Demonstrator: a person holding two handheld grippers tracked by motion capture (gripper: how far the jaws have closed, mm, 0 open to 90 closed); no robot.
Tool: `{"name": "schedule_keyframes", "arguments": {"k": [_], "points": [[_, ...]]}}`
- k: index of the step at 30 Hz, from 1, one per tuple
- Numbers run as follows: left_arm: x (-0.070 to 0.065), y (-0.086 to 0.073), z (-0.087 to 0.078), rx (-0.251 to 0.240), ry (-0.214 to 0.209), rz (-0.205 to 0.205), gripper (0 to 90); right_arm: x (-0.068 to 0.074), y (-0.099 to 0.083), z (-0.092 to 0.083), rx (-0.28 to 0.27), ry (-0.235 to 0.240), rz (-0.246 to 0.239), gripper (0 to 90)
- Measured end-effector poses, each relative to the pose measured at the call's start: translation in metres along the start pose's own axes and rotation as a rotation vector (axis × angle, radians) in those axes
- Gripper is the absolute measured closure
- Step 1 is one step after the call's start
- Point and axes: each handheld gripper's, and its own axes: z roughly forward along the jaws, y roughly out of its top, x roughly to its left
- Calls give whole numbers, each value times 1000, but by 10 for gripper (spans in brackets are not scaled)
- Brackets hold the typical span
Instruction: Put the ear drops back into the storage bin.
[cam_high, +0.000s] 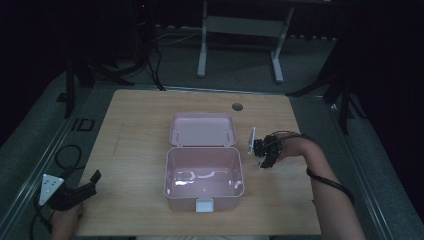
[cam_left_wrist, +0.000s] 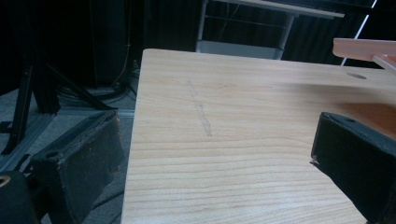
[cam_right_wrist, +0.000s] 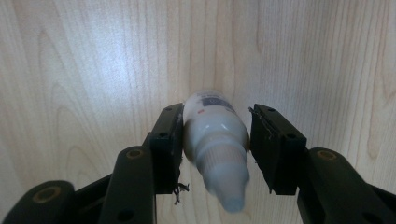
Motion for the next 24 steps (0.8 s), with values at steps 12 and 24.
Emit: {"name": "schedule_keyframes", "arguments": {"k": [12,24], "points": [[0,0,0,2,3,-1,24,7,5,5,28,16,-56,596],[-1,0,1,3,5,0,24,32,10,-24,14,45,-88,596]]}}
